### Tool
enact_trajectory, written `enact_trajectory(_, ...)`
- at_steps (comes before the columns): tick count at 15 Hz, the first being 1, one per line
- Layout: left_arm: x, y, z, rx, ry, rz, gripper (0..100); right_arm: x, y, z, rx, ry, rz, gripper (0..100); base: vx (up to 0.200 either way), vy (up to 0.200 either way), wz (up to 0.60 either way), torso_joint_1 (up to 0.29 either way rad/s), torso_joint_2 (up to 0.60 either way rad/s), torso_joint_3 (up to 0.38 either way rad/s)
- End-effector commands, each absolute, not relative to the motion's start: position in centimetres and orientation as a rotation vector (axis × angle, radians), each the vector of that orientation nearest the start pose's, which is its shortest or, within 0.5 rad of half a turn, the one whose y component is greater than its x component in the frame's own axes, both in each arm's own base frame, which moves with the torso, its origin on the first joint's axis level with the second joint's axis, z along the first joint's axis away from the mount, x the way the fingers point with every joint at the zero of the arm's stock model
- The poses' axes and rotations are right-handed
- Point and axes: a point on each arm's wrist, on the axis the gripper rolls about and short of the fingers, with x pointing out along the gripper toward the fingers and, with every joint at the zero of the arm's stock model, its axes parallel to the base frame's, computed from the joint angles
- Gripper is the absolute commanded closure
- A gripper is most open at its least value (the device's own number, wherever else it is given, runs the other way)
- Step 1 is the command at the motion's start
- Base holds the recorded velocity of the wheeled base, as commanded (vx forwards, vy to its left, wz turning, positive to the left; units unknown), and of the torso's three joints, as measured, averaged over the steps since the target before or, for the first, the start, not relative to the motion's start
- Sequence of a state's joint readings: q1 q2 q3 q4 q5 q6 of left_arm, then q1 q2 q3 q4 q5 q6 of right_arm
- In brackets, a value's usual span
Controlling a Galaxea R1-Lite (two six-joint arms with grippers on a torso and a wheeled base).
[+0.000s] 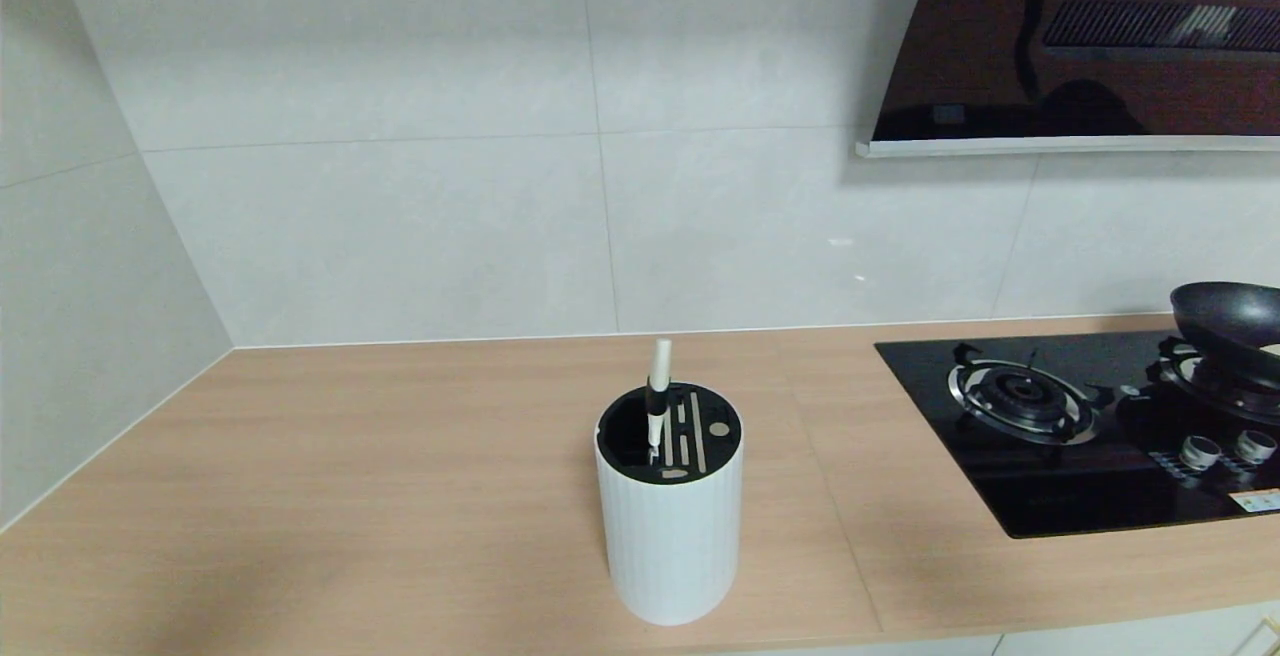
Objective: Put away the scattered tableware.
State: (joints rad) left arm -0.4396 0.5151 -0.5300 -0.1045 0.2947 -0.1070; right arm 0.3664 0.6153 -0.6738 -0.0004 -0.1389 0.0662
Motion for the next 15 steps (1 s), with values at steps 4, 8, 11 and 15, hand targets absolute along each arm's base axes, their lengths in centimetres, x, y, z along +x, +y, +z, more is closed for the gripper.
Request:
enact_trajectory(4, -6.4, 2.5, 20.1, -0.185, -0.276, -0.016, 0, -9.0, -2.3, 21.4, 0.100, -0.206, 0.080, 0, 0.000, 0.000, 0.00, 0.000, 0.00, 0.000)
enact_trajectory(8, -6.9, 1.8, 19.5, -0.201, -0.268, 0.171, 0, -8.8, -1.1, 20.2, 0.104, -0.167, -0.056, 0, 0.000, 0.000, 0.00, 0.000, 0.00, 0.000)
enact_trajectory(11, -6.5, 1.1, 18.5, -0.184, -0.245, 0.252, 0, -8.8, -0.2, 17.0, 0.054, -0.154, -0.116, 0, 0.000, 0.000, 0.00, 0.000, 0.00, 0.000)
enact_trajectory(15, -4.6, 0.7, 12.7, -0.036, -0.154, 0.310, 0, -5.9, -0.4, 13.1, 0.053, -0.014, -0.191, 0, 0.000, 0.000, 0.00, 0.000, 0.00, 0.000)
